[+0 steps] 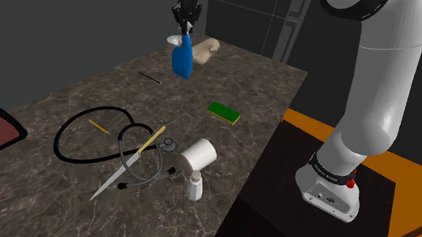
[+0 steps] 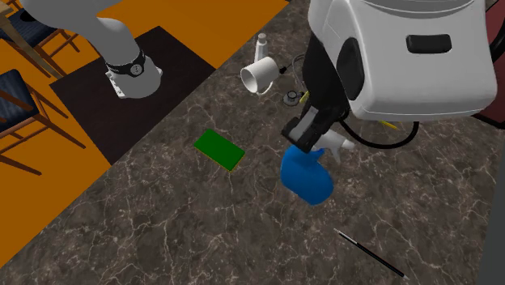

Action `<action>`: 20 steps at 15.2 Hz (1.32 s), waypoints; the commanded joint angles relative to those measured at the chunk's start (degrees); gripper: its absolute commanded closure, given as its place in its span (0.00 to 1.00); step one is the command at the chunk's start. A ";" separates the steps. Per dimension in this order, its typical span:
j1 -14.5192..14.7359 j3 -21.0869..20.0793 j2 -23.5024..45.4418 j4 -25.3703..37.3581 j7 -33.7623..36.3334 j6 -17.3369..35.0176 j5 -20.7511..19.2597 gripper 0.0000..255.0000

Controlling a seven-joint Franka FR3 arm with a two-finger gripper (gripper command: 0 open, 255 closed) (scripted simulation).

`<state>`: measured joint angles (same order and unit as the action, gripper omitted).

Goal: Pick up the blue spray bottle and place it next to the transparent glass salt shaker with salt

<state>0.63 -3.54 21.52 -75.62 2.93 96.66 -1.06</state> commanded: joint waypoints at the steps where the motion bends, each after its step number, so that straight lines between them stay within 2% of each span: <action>1: 0.04 -0.01 0.14 1.93 0.00 -1.80 -0.01 1.00; 13: 0.40 -0.03 3.93 17.15 0.04 -13.23 -0.23 1.00; 16: 2.22 -0.92 -2.39 7.54 2.94 -9.93 -0.13 1.00; 20: 4.65 -2.41 -8.82 -1.70 7.01 -7.12 0.06 1.00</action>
<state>4.69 -5.58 14.25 -74.99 8.87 88.75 -1.07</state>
